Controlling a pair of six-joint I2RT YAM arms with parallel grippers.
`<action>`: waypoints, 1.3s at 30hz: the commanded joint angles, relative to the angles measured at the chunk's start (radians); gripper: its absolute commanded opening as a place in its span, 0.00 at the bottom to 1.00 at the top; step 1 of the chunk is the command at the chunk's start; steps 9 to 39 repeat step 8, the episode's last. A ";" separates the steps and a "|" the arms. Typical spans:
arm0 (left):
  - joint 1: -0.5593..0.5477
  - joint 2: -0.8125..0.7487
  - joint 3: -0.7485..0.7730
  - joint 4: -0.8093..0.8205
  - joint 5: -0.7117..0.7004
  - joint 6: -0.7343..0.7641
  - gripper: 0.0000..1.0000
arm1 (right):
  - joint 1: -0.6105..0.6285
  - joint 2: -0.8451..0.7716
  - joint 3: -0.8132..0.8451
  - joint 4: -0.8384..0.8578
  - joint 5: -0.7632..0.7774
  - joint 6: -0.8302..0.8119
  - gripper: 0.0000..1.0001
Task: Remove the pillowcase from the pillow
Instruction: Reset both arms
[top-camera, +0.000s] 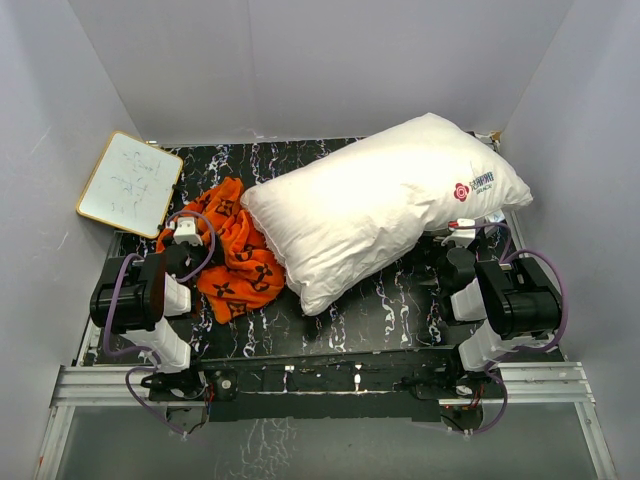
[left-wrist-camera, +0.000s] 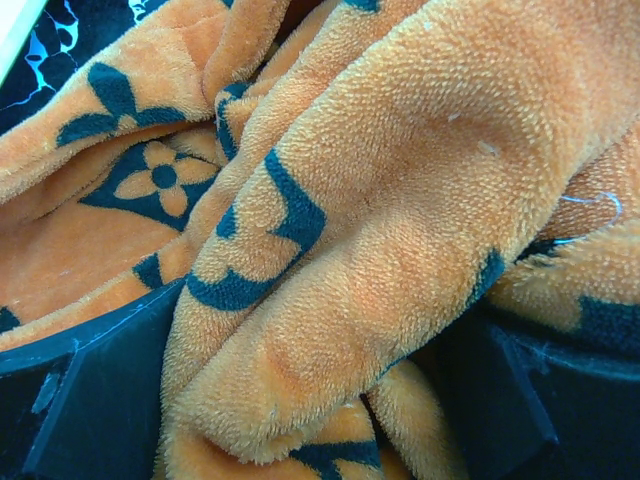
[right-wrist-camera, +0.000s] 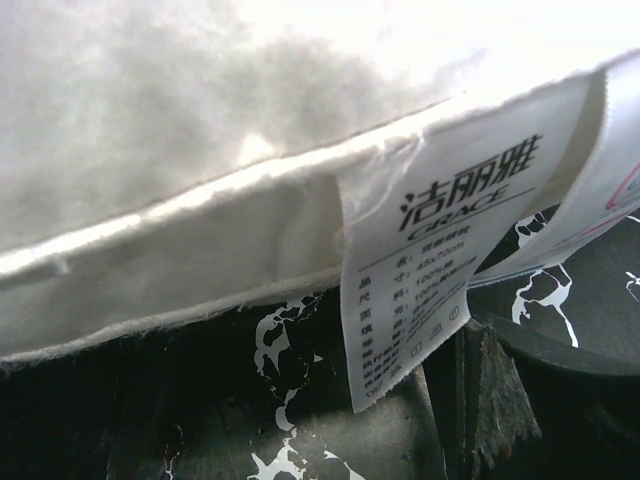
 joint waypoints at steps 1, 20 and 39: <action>-0.002 0.003 0.019 -0.005 0.003 0.011 0.97 | -0.006 -0.015 0.025 0.092 0.021 -0.021 0.98; -0.028 0.000 0.024 -0.018 -0.034 0.027 0.97 | -0.005 -0.015 0.025 0.093 0.021 -0.020 0.98; -0.028 0.000 0.024 -0.018 -0.034 0.027 0.97 | -0.005 -0.015 0.025 0.093 0.021 -0.020 0.98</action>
